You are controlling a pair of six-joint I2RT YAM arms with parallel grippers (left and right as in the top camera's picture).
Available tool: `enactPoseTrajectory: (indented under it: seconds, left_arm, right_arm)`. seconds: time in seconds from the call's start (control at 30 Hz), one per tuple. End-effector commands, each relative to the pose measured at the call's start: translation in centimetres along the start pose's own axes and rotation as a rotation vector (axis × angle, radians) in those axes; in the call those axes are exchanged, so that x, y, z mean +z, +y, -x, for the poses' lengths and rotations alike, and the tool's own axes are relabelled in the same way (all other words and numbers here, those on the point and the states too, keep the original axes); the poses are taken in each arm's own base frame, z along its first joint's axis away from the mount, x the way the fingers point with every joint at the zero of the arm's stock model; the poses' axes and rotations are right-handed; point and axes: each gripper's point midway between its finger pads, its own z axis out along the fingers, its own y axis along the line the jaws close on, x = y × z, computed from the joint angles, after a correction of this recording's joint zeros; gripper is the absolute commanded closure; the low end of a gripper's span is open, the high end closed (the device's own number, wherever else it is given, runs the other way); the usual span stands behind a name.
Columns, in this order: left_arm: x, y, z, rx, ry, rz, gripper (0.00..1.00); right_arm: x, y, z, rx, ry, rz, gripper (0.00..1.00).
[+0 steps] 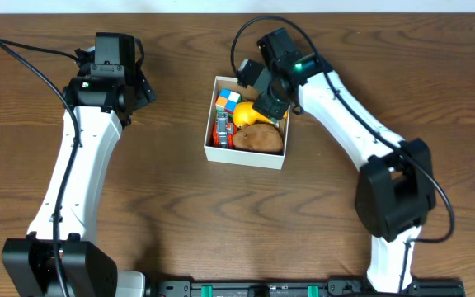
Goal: Pack container
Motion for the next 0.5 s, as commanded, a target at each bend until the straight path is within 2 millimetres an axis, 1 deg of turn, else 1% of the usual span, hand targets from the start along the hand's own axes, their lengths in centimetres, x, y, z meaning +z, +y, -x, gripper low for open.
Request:
enactPoseTrajectory:
  seconds: [0.0,0.13,0.23,0.27,0.3,0.4,0.47]
  left_arm:
    - [-0.9,0.2,0.8,-0.006,-0.028,-0.005,0.02]
    - [-0.9,0.2,0.8,-0.006,-0.028,-0.005,0.02]
    - [-0.9,0.2,0.8,-0.006,-0.028,-0.005,0.02]
    - [-0.9,0.2,0.8,-0.006,-0.028,-0.005,0.02]
    - [-0.9,0.2,0.8,-0.006,-0.028,-0.005,0.02]
    - [-0.9,0.2,0.8,-0.006,-0.028,-0.005,0.02]
    - [-0.9,0.2,0.8,-0.006,-0.028,-0.005,0.02]
  right_arm:
    - [-4.9,-1.1,2.5,-0.002,-0.101,-0.074,0.26]
    - [-7.5,-3.9,1.6,0.094,-0.086,-0.208,0.2]
    - [-9.2,-5.9,0.6,0.187,-0.09,-0.273,0.13]
    - [-9.7,-6.5,0.3,0.22,-0.098,-0.283,0.09]
    - [-10.2,-7.2,-0.1,0.26,-0.107,-0.294,0.01]
    - [-11.5,-9.4,-1.4,0.376,-0.132,-0.329,0.01]
    - [-12.3,-10.8,-2.4,0.422,-0.139,-0.354,0.01]
